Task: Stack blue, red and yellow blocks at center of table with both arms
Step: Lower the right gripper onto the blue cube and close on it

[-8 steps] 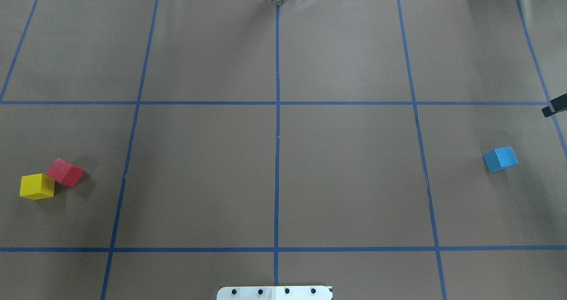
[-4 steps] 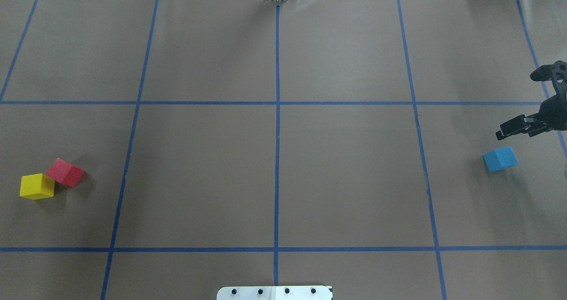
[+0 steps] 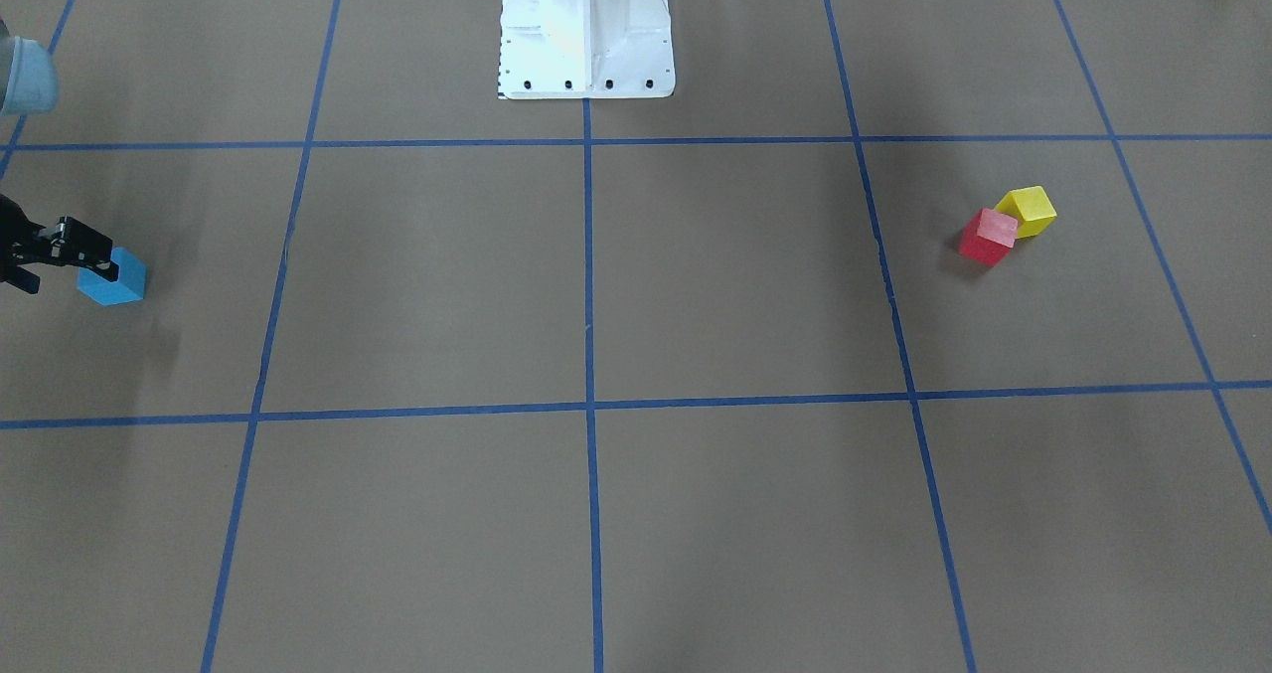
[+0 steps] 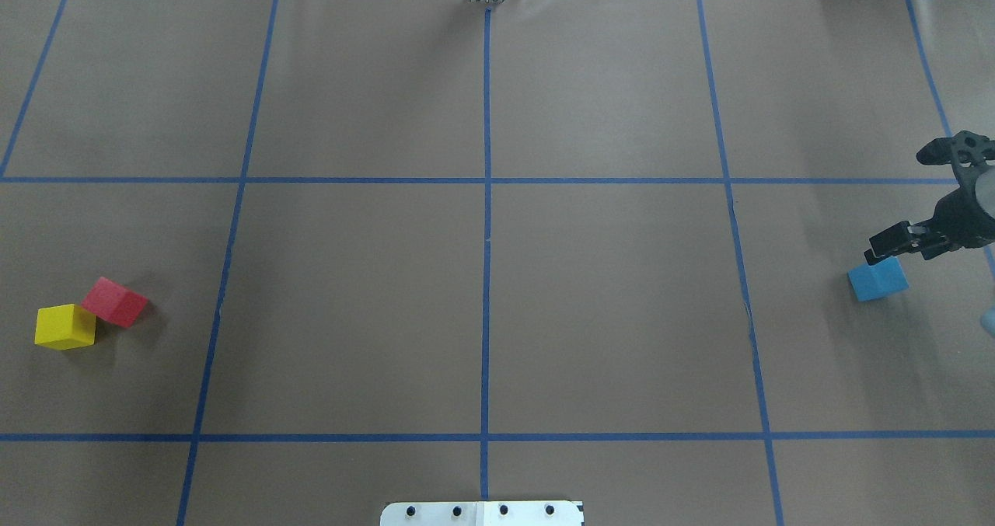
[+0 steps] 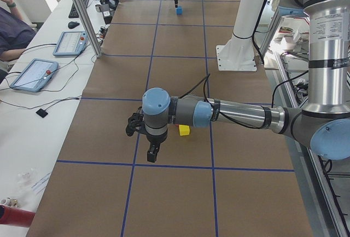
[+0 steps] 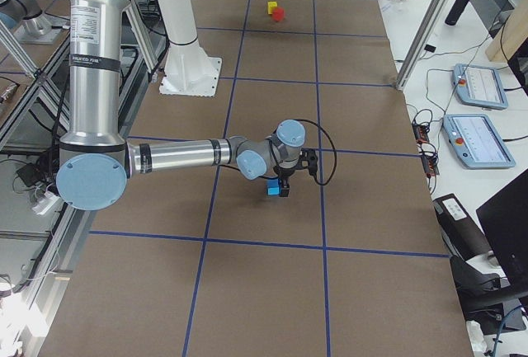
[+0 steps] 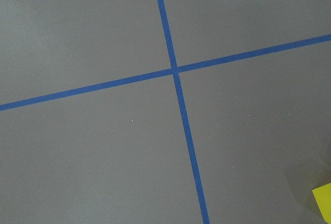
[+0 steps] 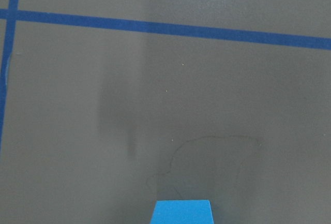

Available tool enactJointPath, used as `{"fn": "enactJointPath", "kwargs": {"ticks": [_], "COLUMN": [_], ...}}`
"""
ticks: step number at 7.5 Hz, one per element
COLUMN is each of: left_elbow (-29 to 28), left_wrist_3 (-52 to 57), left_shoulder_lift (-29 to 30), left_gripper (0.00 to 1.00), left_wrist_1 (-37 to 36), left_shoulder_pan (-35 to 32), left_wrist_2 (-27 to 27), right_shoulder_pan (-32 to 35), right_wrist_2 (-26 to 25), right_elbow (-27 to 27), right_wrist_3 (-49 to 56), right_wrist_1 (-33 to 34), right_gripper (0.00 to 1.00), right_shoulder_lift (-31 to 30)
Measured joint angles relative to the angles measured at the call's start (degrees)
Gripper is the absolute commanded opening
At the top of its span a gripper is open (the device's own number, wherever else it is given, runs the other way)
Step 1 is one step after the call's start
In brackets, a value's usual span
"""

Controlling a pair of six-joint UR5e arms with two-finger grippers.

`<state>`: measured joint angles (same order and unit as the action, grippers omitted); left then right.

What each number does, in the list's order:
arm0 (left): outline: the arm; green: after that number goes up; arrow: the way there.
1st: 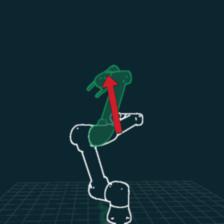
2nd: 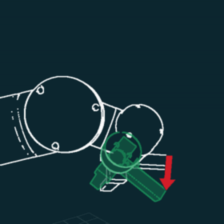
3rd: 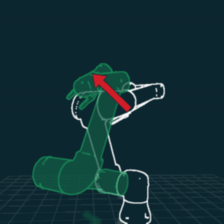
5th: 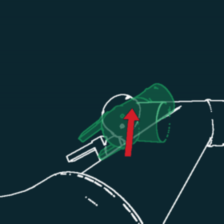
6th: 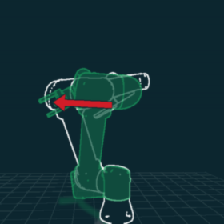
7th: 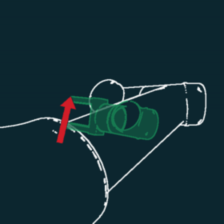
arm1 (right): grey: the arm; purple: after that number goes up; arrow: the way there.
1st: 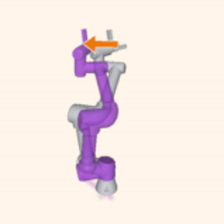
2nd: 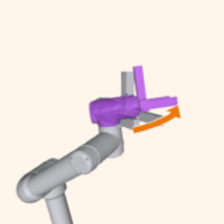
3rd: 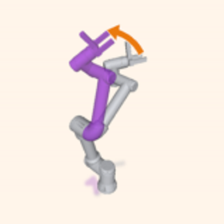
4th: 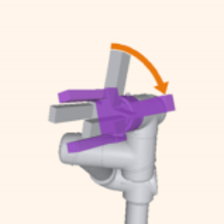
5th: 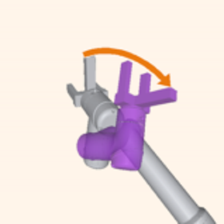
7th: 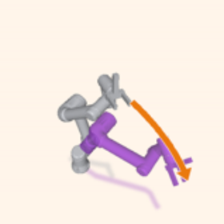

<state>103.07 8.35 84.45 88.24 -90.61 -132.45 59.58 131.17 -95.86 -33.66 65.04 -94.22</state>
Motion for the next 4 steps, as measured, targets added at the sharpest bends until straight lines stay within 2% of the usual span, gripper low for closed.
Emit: {"fn": "enactJointPath", "kwargs": {"ticks": [4], "left_elbow": [-0.05], "left_wrist_3": [-0.08], "left_shoulder_lift": [0.04], "left_gripper": [1.0], "left_wrist_1": [0.25], "left_shoulder_pan": [-0.01], "left_wrist_2": [0.0], "right_shoulder_pan": [-2.57], "right_wrist_2": [-1.49], "right_elbow": [0.41], "right_wrist_3": [-0.08], "right_wrist_1": [0.1], "right_gripper": [0.99], "right_shoulder_lift": [0.04]}}
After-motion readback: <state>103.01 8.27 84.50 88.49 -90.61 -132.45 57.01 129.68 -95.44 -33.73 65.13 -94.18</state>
